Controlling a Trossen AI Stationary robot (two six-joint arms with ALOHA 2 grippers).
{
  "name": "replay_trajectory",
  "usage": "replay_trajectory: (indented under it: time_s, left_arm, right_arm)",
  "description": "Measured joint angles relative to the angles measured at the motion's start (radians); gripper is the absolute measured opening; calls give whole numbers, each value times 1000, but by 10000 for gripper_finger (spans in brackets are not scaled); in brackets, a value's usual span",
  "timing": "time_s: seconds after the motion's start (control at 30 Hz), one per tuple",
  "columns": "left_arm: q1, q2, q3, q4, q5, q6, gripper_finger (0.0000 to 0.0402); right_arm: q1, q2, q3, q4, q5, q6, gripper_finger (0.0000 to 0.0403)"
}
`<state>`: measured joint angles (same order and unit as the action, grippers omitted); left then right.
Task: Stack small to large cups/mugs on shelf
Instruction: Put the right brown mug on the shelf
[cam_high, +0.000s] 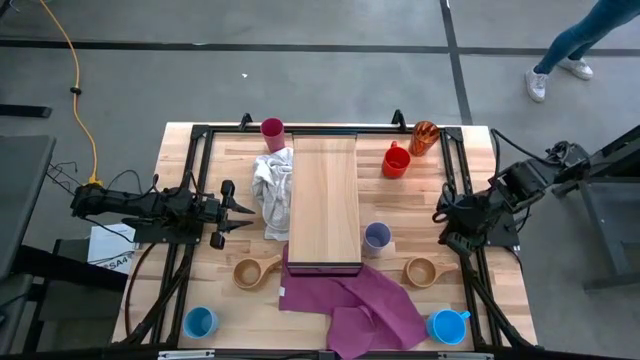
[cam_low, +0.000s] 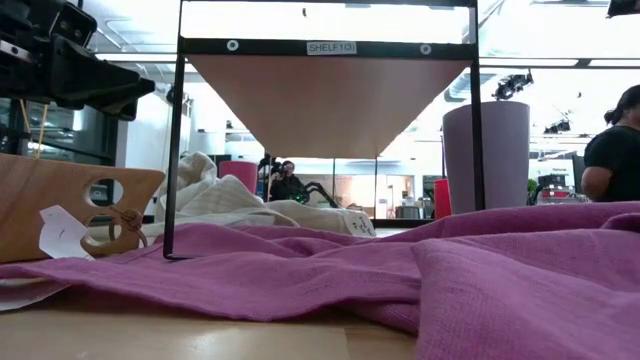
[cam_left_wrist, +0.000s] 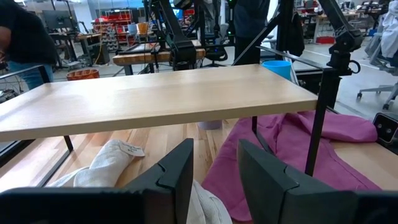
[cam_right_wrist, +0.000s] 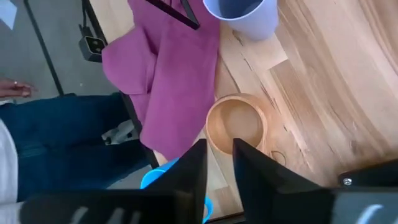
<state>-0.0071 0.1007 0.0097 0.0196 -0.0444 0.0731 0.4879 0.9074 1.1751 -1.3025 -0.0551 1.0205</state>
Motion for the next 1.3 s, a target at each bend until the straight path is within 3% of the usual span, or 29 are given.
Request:
replay_trajectory:
  time_s: [0.17, 0.33, 0.63, 0.8, 1.03, 1.3]
  left_arm:
    - [0, 0, 0, 0, 0, 0, 111]
    - [0, 0, 0, 0, 0, 0, 111]
    - [0, 0, 0, 0, 0, 0, 111]
    - [0, 0, 0, 0, 0, 0, 111]
    - [0, 0, 0, 0, 0, 0, 111]
    - [0, 0, 0, 0, 0, 0, 111]
  right_arm:
    - [1, 61, -4, 2, -4, -50, 93]
    - [52, 138, -101, 84, -60, -75, 94]
    - [108, 200, -256, 282, -28, 148, 94]
    - [124, 206, -286, 281, 66, 226, 94]
    - [101, 206, -300, 311, -6, 240, 94]
    - [101, 206, -300, 191, 19, 227, 94]
